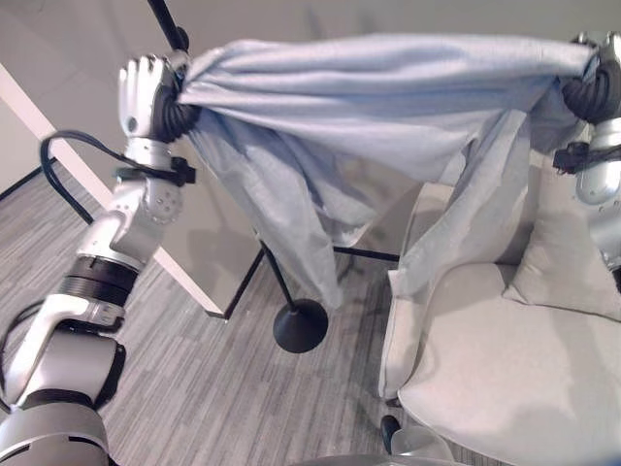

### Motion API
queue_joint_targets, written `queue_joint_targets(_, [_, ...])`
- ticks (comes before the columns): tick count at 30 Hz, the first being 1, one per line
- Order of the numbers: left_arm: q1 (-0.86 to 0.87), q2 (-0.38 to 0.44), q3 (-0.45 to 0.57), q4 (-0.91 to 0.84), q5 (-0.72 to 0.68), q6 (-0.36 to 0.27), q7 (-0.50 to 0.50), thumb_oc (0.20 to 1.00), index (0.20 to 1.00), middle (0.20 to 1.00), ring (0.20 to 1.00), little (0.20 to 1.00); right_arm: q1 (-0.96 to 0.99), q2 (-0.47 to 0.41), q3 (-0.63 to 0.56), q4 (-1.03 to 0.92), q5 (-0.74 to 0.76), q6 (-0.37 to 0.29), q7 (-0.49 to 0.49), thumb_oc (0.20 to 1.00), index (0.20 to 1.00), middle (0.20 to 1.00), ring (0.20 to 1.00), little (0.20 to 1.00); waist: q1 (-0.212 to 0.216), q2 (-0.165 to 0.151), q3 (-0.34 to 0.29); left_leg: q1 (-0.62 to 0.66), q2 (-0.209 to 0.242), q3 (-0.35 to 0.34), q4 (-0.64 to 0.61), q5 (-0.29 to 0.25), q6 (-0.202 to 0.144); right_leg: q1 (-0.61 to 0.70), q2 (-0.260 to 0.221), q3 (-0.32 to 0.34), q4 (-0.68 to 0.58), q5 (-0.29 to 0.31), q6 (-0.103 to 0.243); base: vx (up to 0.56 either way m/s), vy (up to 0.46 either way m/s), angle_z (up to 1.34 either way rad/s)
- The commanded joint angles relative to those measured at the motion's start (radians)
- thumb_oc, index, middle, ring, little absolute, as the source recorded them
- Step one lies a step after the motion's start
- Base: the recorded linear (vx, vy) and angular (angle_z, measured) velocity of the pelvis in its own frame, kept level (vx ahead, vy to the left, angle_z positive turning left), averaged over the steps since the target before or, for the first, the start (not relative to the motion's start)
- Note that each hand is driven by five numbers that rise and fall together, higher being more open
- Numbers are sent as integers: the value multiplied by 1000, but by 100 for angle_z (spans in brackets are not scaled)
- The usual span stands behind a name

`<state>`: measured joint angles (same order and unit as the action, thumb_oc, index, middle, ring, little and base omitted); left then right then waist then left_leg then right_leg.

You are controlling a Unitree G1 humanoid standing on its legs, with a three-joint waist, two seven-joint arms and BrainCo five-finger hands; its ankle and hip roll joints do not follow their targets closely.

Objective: Hang the clothes on the sofa on the clothes rack.

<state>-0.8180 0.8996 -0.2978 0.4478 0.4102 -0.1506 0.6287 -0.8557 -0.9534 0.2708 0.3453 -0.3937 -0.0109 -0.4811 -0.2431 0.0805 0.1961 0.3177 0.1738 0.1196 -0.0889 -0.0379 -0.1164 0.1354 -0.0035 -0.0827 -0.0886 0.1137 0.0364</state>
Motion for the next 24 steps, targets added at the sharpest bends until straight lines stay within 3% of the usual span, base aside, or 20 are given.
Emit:
queue_joint_targets(1, [-124,145,28,71,-66,51,68,200,200,200,200,200,-159,-79,35,66,-9,-14,-49,200,200,200,200,200,19,-29,-36,93,-94,-4,74,120,70,-41,1,-31,78,-28,10,158,-77,20])
queue_joint_targets(2, [-154,189,19,98,-72,66,83,200,200,200,200,200,-185,-118,58,84,-13,-12,-57,200,200,200,200,200,19,-50,-48,79,-57,27,158,127,61,-18,-27,-39,67,-15,16,97,-55,24])
queue_joint_targets(3, [-158,190,16,100,-73,66,84,200,200,200,200,200,-188,-119,60,86,-12,-12,-58,200,200,200,200,200,17,-52,-45,72,-57,23,172,122,61,-15,-29,-41,63,-13,16,159,-97,40])
queue_joint_targets(5, [-202,253,-26,112,-66,80,97,200,200,200,200,200,-233,-137,102,91,-14,-6,-65,200,200,200,200,200,41,-92,-53,23,-25,24,345,126,65,44,-74,-42,51,2,1,184,-157,41])
queue_joint_targets(7, [-276,271,-102,168,-87,81,97,200,200,200,200,200,-284,-125,139,120,8,-5,-69,200,200,200,200,200,50,-121,-22,-59,9,42,438,86,69,92,-99,-52,32,5,10,117,-103,12])
queue_joint_targets(9, [-310,278,-144,206,-98,83,86,200,200,200,200,200,-313,-122,167,128,15,-9,-56,200,200,200,200,200,68,-126,-8,-106,30,55,409,53,73,127,-97,-59,15,5,17,109,-18,13])
queue_joint_targets(11, [-333,268,-191,238,-109,77,70,200,200,200,200,200,-344,-121,191,137,18,-15,-47,200,200,200,200,200,79,-125,-2,-123,24,49,356,43,65,143,-88,-55,3,2,18,115,20,37])
queue_joint_targets(13, [-331,248,-243,301,-137,77,27,200,200,200,200,200,-413,-105,248,198,38,-19,-29,200,200,200,200,200,127,-122,10,-194,-26,-11,158,50,51,171,-64,-11,1,-9,7,196,41,29])
queue_joint_targets(16, [-352,237,-277,350,-163,69,9,200,200,200,200,200,-508,-87,329,261,71,-29,-25,200,200,200,200,200,157,-124,18,-207,-48,-23,65,70,48,179,-69,11,1,-22,3,110,17,-25])
queue_joint_targets(17, [-393,232,-332,415,-193,68,-12,200,200,200,200,200,-624,-78,458,353,116,-25,-22,200,200,200,200,200,182,-134,38,-224,-54,-34,2,68,50,184,-79,38,3,-23,0,143,106,-57])
queue_joint_targets(19, [-418,214,-340,435,-212,60,-26,200,200,200,200,200,-679,-49,517,409,163,-42,-15,200,200,200,200,200,181,-112,28,-205,-46,-24,2,82,49,177,-73,59,7,-20,-5,129,141,-57])
queue_joint_targets(20, [-433,203,-363,443,-226,49,-38,200,200,200,200,200,-734,-28,608,439,179,-29,3,200,200,200,200,200,182,-120,1,-191,-51,-21,2,105,44,177,-85,65,8,-12,-10,125,162,-74])
queue_joint_targets(21, [-439,195,-372,461,-229,41,-44,200,200,200,200,200,-808,-11,698,497,212,-39,8,200,200,200,200,200,182,-105,-10,-196,-55,-8,2,107,44,163,-94,76,8,-7,-9,181,216,-84])
queue_joint_targets(24, [-431,178,-393,502,-249,45,-77,200,200,200,200,200,-857,-1,803,571,264,-42,33,200,200,200,200,200,179,-96,-38,-191,-80,-11,2,112,47,149,-120,76,16,-4,-12,137,136,-33])
